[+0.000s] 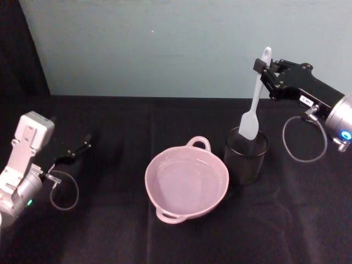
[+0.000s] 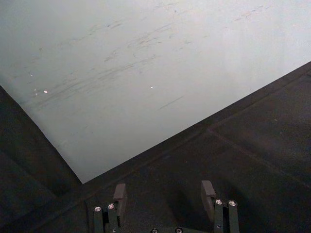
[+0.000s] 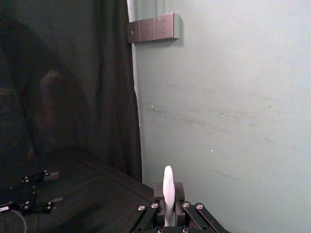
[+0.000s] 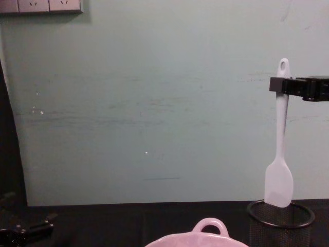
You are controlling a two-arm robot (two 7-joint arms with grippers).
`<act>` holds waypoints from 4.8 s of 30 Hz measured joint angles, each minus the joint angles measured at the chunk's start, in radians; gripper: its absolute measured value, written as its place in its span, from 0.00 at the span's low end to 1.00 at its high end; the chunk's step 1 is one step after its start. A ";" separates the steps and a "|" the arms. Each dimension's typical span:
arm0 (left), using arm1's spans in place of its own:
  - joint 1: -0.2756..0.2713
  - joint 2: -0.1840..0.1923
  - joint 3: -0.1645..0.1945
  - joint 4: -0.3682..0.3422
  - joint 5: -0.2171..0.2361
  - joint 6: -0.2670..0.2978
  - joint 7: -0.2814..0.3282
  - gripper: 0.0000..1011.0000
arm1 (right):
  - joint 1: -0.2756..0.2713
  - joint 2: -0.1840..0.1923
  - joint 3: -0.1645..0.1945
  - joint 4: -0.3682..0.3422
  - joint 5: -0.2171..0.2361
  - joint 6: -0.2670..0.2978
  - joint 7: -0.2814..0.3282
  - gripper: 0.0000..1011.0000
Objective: Use the one hand to pick up the spoon and stir the clear water in the bowl.
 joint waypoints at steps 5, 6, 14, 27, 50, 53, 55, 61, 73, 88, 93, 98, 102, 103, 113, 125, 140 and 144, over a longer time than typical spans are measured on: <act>0.000 0.000 0.000 0.000 0.000 0.000 0.000 0.99 | 0.000 0.000 0.000 0.001 0.002 -0.001 0.000 0.11; 0.000 0.000 0.000 0.000 0.000 0.000 0.000 0.99 | 0.000 0.000 0.000 0.001 0.002 -0.002 0.000 0.11; 0.000 0.000 0.000 0.000 0.000 0.000 0.000 0.99 | -0.001 -0.001 0.000 0.002 0.003 -0.003 0.001 0.11; 0.000 0.000 0.000 0.000 0.000 0.000 0.000 0.99 | -0.005 -0.003 0.001 -0.002 0.002 -0.003 0.005 0.11; 0.000 0.000 0.000 0.000 0.000 0.000 0.000 0.99 | 0.029 -0.136 -0.177 0.028 -0.122 -0.035 0.085 0.11; 0.000 0.000 0.000 0.000 0.000 0.000 0.000 0.99 | 0.015 -0.151 -0.184 0.056 -0.141 -0.076 0.097 0.11; 0.000 0.000 0.000 0.000 0.000 0.000 0.000 0.99 | 0.008 -0.158 -0.186 0.070 -0.148 -0.095 0.103 0.11; 0.000 0.000 0.000 0.000 0.000 0.000 0.000 0.99 | -0.014 -0.181 -0.187 0.110 -0.162 -0.135 0.122 0.11; 0.000 0.000 0.000 0.000 0.000 0.000 0.000 0.99 | -0.033 -0.220 -0.175 0.152 -0.153 -0.147 0.150 0.11; 0.000 0.000 0.000 0.000 0.000 0.000 0.000 0.99 | 0.027 -0.312 -0.156 0.306 -0.144 -0.158 0.119 0.11; 0.000 0.000 0.000 0.000 0.000 0.000 0.000 0.99 | 0.027 -0.310 -0.130 0.316 -0.160 -0.168 0.095 0.11; 0.000 0.000 0.000 0.000 0.000 0.000 0.000 0.99 | 0.010 -0.293 -0.107 0.296 -0.176 -0.170 0.083 0.11; 0.000 0.000 0.000 0.000 0.000 0.000 0.000 0.99 | -0.008 -0.278 -0.095 0.272 -0.187 -0.170 0.078 0.11; 0.000 0.000 0.000 0.000 0.000 0.000 0.000 0.99 | -0.010 -0.275 -0.093 0.267 -0.189 -0.170 0.078 0.11; 0.000 0.000 0.000 0.000 0.000 0.000 0.000 0.99 | -0.068 -0.244 -0.090 0.175 -0.206 -0.164 0.093 0.11; 0.000 0.000 0.000 0.000 0.000 0.000 0.000 0.99 | -0.109 -0.246 -0.135 0.106 -0.195 -0.146 0.131 0.11; 0.000 0.000 0.000 0.000 0.000 0.000 0.000 0.99 | -0.056 -0.315 -0.152 0.197 -0.175 -0.154 0.114 0.11; 0.000 0.000 0.000 0.000 0.000 0.000 0.000 0.99 | -0.036 -0.325 -0.138 0.234 -0.179 -0.159 0.094 0.11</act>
